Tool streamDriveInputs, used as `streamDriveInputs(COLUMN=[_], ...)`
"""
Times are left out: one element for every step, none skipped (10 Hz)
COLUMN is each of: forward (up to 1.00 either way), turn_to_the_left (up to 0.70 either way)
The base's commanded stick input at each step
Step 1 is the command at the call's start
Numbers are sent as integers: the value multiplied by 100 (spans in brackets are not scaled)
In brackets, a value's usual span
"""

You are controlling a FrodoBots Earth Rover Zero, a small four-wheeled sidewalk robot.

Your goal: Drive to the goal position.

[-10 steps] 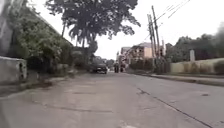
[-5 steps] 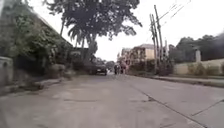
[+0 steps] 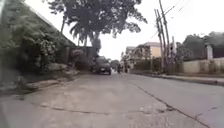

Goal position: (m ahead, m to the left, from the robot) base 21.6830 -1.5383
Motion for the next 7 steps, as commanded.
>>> streamDriveInputs(forward=[100,100,100,100,100,100,100], turn_to_the_left=[0,-2,-3,-1,0,0,0])
